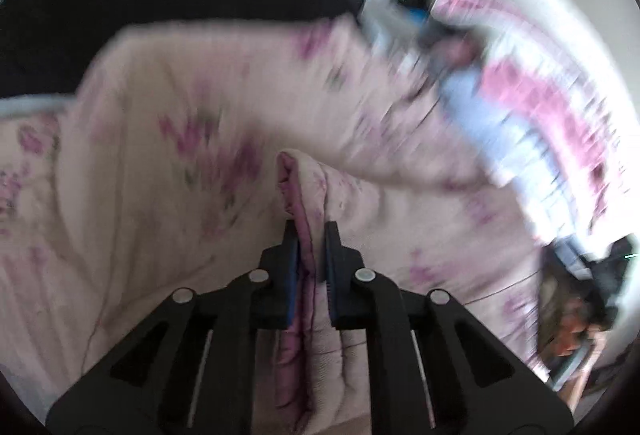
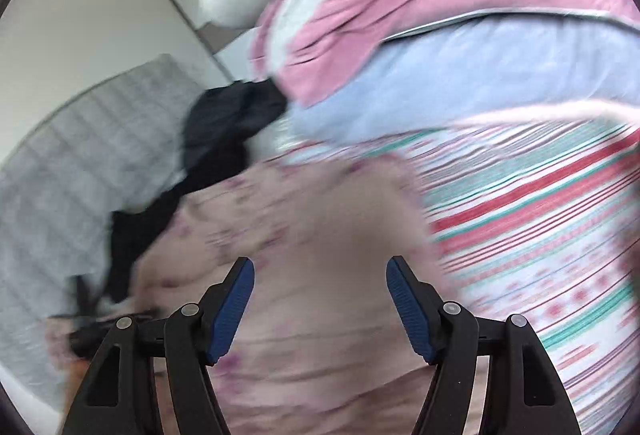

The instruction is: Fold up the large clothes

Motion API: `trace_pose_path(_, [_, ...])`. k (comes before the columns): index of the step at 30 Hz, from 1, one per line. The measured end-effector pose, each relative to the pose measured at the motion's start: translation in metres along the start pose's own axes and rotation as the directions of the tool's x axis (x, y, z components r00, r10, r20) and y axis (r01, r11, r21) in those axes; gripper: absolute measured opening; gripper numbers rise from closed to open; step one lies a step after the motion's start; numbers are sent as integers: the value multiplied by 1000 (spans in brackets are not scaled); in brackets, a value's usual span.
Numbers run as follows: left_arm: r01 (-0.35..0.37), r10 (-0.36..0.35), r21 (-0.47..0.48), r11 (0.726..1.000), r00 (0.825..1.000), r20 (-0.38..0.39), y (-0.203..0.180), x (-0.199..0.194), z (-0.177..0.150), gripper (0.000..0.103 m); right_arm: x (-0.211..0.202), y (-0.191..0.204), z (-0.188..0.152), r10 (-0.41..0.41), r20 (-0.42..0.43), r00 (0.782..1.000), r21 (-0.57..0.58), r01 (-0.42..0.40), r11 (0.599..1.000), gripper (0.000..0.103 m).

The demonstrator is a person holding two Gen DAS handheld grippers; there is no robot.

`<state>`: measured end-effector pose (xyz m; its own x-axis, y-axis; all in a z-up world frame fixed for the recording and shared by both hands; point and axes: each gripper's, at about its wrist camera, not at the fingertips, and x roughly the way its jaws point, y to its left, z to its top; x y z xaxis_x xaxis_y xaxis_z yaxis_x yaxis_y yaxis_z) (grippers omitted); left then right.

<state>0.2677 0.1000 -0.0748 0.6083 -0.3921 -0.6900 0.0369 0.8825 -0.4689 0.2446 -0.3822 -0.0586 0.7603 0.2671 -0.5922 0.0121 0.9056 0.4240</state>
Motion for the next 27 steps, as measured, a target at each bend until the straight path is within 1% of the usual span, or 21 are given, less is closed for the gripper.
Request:
trace_pose_path(1, [0, 0, 2, 1000, 999, 53, 0, -12, 2, 13, 7, -8, 7, -19, -4, 1000, 7, 19, 1000, 70])
trace_pose_path(2, [-43, 41, 23, 999, 995, 89, 1, -18, 5, 13, 17, -16, 13, -23, -24, 999, 19, 23, 1000, 70])
trace_pose_path(3, [-91, 87, 47, 995, 993, 82, 1, -14, 7, 13, 31, -27, 20, -25, -54, 998, 44, 27, 999, 70])
trace_pose_path(5, [-130, 131, 51, 990, 991, -7, 10, 5, 6, 14, 62, -42, 26, -16, -122, 992, 104, 28, 994, 70])
trace_pose_path(7, [-180, 184, 65, 982, 982, -53, 16, 24, -2, 15, 102, -63, 26, 51, -237, 970, 225, 4, 974, 69])
trace_pose_path(8, [-191, 195, 76, 979, 980, -49, 16, 27, -5, 15, 119, -74, 21, 123, -279, 952, 308, -32, 951, 59])
trace_pose_path(9, [-199, 203, 81, 977, 978, -43, 17, 29, -7, 15, 125, -81, 19, 180, -282, 942, 358, -71, 931, 44])
trace_pose_path(10, [-197, 201, 77, 977, 979, -36, 19, 28, -8, 15, 128, -81, 19, 187, -272, 944, 368, -78, 926, 29])
trace_pose_path(11, [-180, 182, 70, 981, 983, -22, 19, 25, -9, 15, 120, -77, 24, 142, -238, 961, 329, -58, 942, 15])
trace_pose_path(13, [-152, 152, 72, 986, 988, 4, 16, 19, -9, 15, 93, -66, 36, 99, -125, 987, 241, -66, 968, 11])
trace_pose_path(14, [-133, 132, 81, 988, 991, 20, 15, 17, -9, 15, 83, -61, 40, 42, -62, 997, 184, -30, 983, 9])
trace_pose_path(15, [-131, 129, 90, 987, 991, 17, 14, 20, -11, 16, 81, -58, 41, -44, -34, 998, 132, 48, 990, 8])
trace_pose_path(16, [-184, 186, 108, 977, 982, -8, 15, 29, -14, 19, 88, -55, 40, -172, -46, 984, 68, 174, 982, 6])
trace_pose_path(17, [-217, 222, 124, 968, 974, -36, 15, 42, -17, 21, 98, -56, 38, -226, -95, 970, 29, 229, 973, 6])
trace_pose_path(19, [-222, 228, 125, 967, 973, -29, 15, 43, -18, 26, 100, -59, 31, -222, -139, 965, 33, 228, 973, 6])
trace_pose_path(20, [-223, 226, 114, 968, 974, -20, 15, 35, -16, 27, 90, -57, 29, -217, -115, 969, 35, 222, 974, 7])
trace_pose_path(21, [-232, 234, 110, 967, 972, -11, 13, 29, -14, 32, 80, -54, 26, -206, -93, 974, 29, 210, 977, 8])
trace_pose_path(23, [-246, 244, 110, 963, 969, 28, 8, 11, -11, 35, 57, -40, 21, -174, -69, 982, 2, 174, 985, 21])
trace_pose_path(24, [-224, 219, 113, 968, 974, 56, 3, 1, -11, 38, 46, -31, 17, -148, -61, 987, -2, 148, 989, 25])
trace_pose_path(26, [-165, 156, 118, 979, 984, 82, -5, -10, -14, 50, 37, -11, 9, -103, -64, 993, -21, 102, 995, 36])
trace_pose_path(27, [-136, 127, 130, 982, 989, 78, -10, -11, -18, 59, 34, -1, 2, -88, -75, 993, -35, 86, 996, 37])
